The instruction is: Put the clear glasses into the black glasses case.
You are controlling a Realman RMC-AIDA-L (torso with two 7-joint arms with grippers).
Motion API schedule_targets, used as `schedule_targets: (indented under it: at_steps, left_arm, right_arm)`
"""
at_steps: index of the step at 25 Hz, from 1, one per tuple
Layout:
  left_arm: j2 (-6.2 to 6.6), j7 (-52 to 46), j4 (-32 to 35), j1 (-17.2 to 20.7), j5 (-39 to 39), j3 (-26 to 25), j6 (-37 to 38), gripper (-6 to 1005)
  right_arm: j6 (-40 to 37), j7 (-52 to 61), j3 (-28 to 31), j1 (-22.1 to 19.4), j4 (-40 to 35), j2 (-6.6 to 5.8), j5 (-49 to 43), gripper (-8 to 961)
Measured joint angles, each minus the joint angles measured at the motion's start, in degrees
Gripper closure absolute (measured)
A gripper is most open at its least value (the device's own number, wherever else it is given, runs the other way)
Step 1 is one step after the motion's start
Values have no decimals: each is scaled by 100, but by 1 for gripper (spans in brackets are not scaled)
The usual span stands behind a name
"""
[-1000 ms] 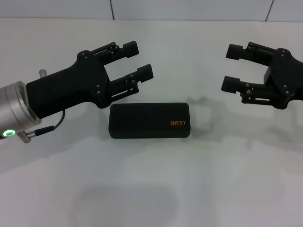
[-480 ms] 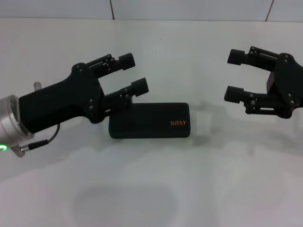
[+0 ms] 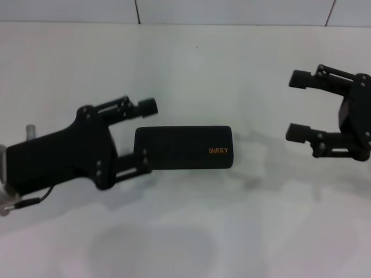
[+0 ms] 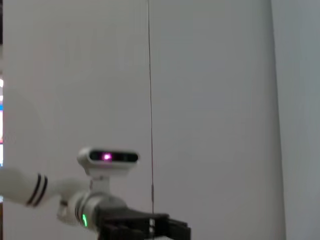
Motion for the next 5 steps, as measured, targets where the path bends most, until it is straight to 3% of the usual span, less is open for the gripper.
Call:
schedule_targets:
  at_steps: [5]
  left_arm:
    - [5,-419,901,345,534,-5,59,335]
  right_arm:
    - [3,262,5,-177,-710,-12,-457,109]
